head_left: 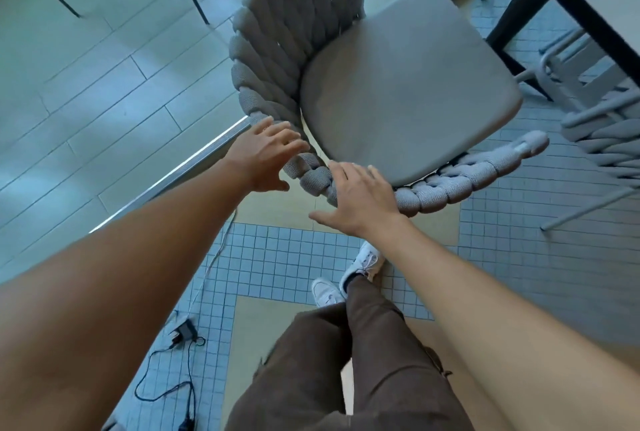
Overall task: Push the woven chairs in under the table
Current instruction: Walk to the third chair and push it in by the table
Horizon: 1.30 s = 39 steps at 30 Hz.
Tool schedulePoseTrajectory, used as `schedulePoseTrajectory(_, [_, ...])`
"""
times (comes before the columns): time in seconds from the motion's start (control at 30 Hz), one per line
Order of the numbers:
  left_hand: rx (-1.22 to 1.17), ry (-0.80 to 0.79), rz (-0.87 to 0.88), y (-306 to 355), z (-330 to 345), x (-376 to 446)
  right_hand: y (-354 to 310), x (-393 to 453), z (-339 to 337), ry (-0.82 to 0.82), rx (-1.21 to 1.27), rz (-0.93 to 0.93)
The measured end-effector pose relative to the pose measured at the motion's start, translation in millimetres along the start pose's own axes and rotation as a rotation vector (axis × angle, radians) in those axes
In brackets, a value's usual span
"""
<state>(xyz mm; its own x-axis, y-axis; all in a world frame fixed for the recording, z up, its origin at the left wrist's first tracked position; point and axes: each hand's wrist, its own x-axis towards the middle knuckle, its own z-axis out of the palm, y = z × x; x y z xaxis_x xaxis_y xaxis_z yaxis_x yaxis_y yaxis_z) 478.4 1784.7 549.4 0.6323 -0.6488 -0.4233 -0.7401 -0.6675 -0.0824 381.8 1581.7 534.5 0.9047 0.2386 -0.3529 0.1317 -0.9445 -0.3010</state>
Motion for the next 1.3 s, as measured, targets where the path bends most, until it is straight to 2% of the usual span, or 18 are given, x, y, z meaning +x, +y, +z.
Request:
schedulePoseTrajectory(0.33, [0.151, -0.081, 0.137, -21.4, 6.7, 22.3, -32.9, 21.2, 21.8, 0.052, 0.092, 0.128])
schedulePoseTrajectory(0.57, [0.151, -0.003, 0.335, -32.0, 12.0, 48.7, -48.4, 32.4, 28.7, 0.182, -0.007, 0.346])
schedulePoseTrajectory(0.67, [0.116, 0.074, 0.331, -33.0, 21.4, 51.5, -53.9, 34.4, 31.6, 0.237, -0.034, 0.429])
schedulePoseTrajectory(0.73, [0.130, 0.100, 0.319, -33.5, 24.8, 51.4, -52.4, 34.4, 32.2, 0.279, -0.033, 0.427])
schedulePoseTrajectory(1.03, [0.117, 0.133, 0.363, -16.3, 26.2, 52.0, -36.7, 19.7, 29.2, 0.228, -0.001, 0.407])
schedulePoseTrajectory(1.17, [0.139, 0.153, 0.384, -11.2, 23.3, 57.8, -29.1, 16.8, 22.0, 0.258, -0.006, 0.398])
schedulePoseTrajectory(1.3, [0.107, 0.160, 0.362, -3.8, 17.8, 68.7, -13.6, 21.1, 11.4, 0.203, -0.039, 0.402])
